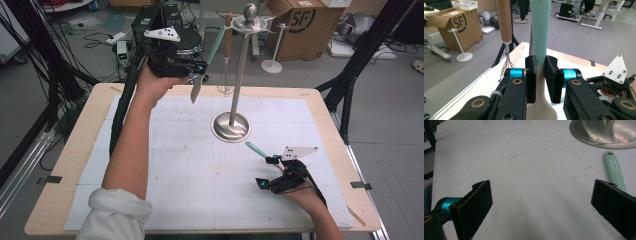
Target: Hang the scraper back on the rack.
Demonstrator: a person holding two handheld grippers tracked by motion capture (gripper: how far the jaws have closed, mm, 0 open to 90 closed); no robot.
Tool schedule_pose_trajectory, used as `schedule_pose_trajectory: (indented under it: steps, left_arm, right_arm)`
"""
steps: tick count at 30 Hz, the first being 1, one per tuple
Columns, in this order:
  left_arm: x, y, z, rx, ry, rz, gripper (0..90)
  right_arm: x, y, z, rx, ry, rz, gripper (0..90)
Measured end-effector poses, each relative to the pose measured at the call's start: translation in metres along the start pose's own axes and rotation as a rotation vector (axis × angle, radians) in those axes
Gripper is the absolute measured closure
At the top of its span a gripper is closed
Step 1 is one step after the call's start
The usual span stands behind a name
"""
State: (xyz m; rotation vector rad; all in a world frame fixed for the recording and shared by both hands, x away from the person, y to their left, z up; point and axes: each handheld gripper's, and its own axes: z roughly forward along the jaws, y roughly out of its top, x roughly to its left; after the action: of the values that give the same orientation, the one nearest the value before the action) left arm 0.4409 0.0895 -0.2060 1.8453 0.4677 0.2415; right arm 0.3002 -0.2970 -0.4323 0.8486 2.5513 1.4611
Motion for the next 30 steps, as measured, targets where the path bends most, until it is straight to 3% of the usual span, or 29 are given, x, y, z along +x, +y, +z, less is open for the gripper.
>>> schedule_pose_trajectory:
  steps: [3, 6, 9, 17, 30]
  left_arm:
    - [0.0, -0.001, 0.005, 0.01, -0.013, -0.009, 79.5]
    - [-0.001, -0.003, 0.01, 0.043, -0.01, -0.031, 68.4]
    - [-0.002, -0.005, 0.011, 0.046, -0.024, -0.038, 66.0]
    - [-0.008, -0.012, 0.01, 0.036, -0.022, -0.043, 56.1]
    - [-0.017, -0.032, 0.0, 0.082, 0.002, -0.063, 40.7]
  right_arm:
    - [0.0, 0.0, 0.0, 0.0, -0.001, -0.003, 2.6]
    - [0.0, 0.0, 0.0, 0.001, -0.006, -0.007, 2.6]
    - [0.0, 0.0, 0.0, 0.0, -0.002, -0.004, 2.6]
    - [-0.001, 0.0, 0.001, -0.002, -0.002, -0.005, 2.6]
    - [0.001, 0.0, 0.001, 0.003, -0.001, -0.007, 2.6]
